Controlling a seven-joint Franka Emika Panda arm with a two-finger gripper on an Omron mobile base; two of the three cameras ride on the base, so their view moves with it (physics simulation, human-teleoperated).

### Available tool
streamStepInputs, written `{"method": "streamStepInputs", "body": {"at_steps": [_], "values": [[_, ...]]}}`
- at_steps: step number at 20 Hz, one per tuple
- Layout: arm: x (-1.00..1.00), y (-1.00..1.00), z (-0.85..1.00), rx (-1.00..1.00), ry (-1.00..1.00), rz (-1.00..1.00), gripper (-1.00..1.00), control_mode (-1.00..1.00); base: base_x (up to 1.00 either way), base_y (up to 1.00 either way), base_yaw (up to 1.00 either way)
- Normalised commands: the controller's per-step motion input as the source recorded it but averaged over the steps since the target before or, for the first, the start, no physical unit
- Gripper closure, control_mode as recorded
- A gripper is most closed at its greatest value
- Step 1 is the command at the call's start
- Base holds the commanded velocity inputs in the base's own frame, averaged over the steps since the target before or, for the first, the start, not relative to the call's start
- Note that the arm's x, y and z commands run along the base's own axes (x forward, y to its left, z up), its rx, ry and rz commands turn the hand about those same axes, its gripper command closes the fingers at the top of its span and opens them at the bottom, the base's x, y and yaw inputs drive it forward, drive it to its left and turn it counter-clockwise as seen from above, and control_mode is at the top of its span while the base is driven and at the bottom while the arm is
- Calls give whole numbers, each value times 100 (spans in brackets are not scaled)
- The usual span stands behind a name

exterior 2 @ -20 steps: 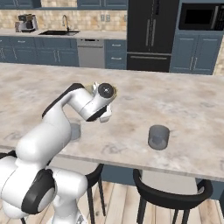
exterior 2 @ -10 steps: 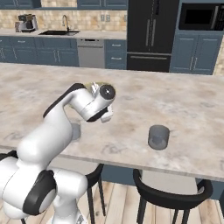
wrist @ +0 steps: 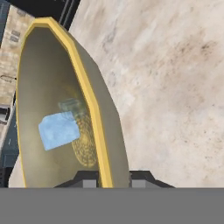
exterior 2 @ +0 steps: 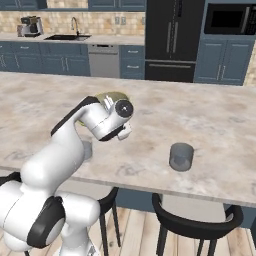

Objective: There are four ice cubes in the ice bowl. Place two ice cubes in each glass of water.

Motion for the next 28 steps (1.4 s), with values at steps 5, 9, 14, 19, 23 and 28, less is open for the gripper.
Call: {"method": "streamStepInputs", "body": {"at_steps": [5,9,14,19,23,28], "values": [[6,19,0,-9,-6,-3,100,-100,0,0,0],[0,9,0,-7,-2,-1,100,-100,0,0,0],[0,15,-6,-12,-8,0,100,-100,0,0,0],[0,2,-3,-9,-14,0,100,-100,0,0,0],[0,0,0,-7,-3,0,100,-100,0,0,0],[0,8,-1,-7,0,0,100,-100,0,0,0]]}}
